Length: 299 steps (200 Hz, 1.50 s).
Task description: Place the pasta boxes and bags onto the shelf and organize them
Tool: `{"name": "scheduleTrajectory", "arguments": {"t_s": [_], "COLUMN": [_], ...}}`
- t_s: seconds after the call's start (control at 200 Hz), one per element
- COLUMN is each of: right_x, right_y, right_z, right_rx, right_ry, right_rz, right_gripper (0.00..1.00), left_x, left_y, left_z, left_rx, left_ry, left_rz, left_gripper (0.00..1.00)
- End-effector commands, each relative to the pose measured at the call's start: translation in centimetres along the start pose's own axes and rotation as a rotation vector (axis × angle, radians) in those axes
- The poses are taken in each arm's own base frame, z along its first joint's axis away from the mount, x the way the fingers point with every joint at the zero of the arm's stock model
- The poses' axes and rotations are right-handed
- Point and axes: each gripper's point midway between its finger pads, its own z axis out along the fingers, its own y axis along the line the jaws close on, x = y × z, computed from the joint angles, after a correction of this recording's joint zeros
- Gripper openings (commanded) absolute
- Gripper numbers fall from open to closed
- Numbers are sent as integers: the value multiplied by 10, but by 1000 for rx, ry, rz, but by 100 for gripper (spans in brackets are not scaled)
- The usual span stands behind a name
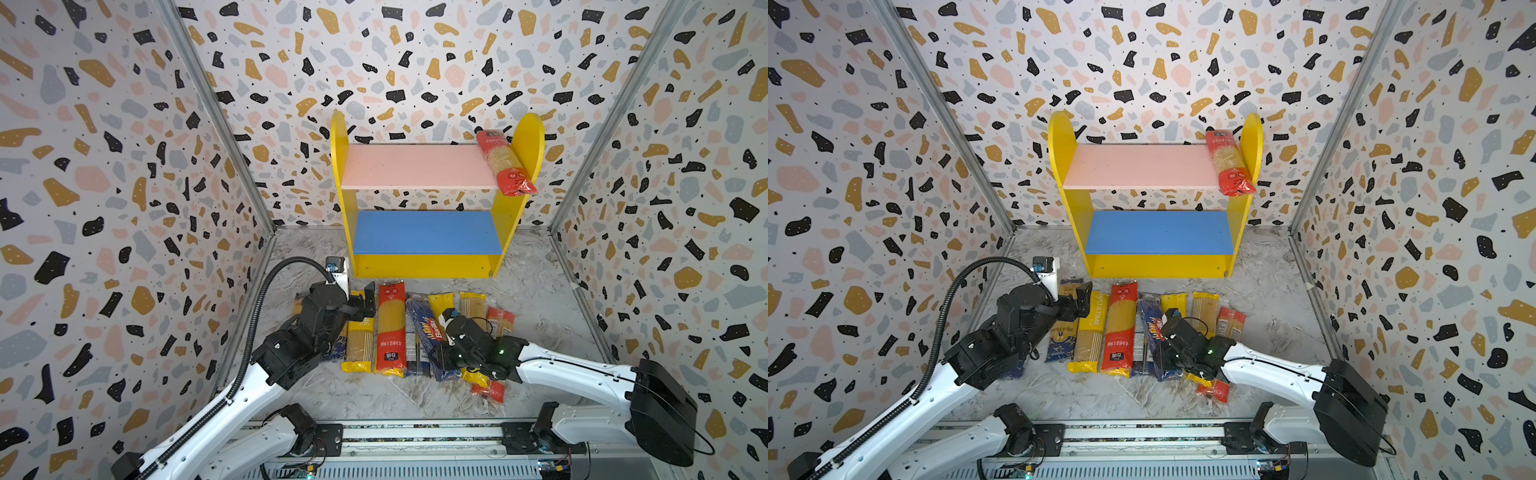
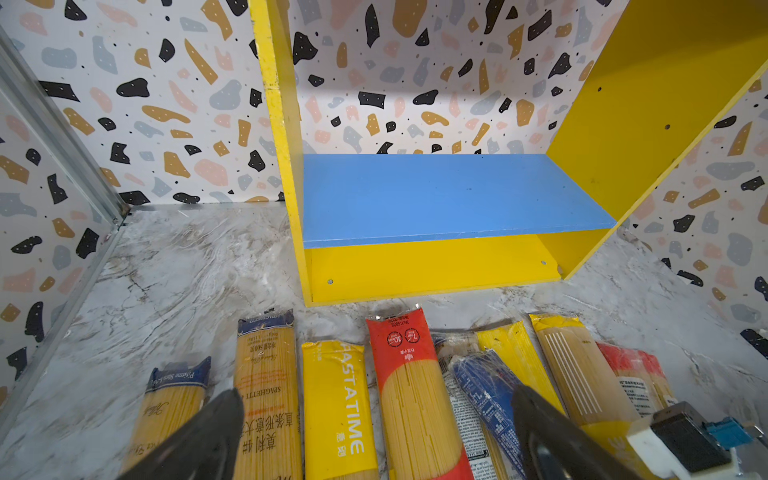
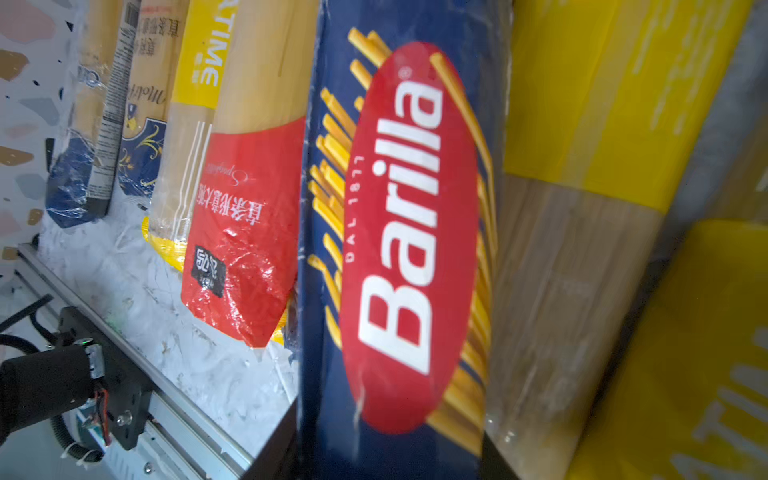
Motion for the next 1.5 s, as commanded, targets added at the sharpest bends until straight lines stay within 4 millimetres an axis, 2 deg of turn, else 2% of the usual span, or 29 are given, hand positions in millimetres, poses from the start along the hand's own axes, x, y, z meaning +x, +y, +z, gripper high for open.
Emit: {"name": "scheduleTrajectory", "arguments": {"t_s": [0.0, 0.07, 0.155, 0.275, 0.345, 0.481, 0.681, 0.911, 1.011, 1.111, 1.372, 1.492], "right_x": [-38, -34, -24, -20, -24, -37, -58, -78, -87, -99, -126, -139], "right_y": [36, 24, 12, 28, 42, 53, 64, 79, 87, 93, 105, 109], "right_z": [-16, -5, 15, 24, 20, 8, -28, -69, -94, -121, -189, -217], "right_rx": [-153, -77, -15, -105, -195, -282, -484, -605, -653, -659, -602, -564], "right_ry": [-120, -89, -25, 7, -4, -29, -95, -159, -201, -253, -405, -475], "right_rz": [-45, -66, -87, -93, -83, -67, -3, -26, -47, -84, -202, -247], "right_gripper": [36, 35, 28, 26, 26, 25, 22, 22, 22, 22, 23, 23], "left_x": [-13, -8, -3, -1, -3, -8, -12, -22, -27, -44, -109, -131], "left_y": [-2, -1, 1, 2, 4, 6, 3, -1, -4, -8, -38, -49], "left_z": [-1, 1, 3, 1, -1, -4, 0, 4, 5, 2, -7, -8], "left_rx": [-3, -8, -14, -18, -26, -36, -41, -37, -36, -34, 71, 103], "left_ry": [-37, -27, -18, -12, -17, -29, -22, -29, -24, -36, -111, -148], "left_rz": [-13, -17, -25, -33, -34, -29, -16, -19, -1, 23, 47, 48], "left_gripper": [100, 99, 99, 100, 100, 100, 99, 99, 99, 99, 100, 100]}}
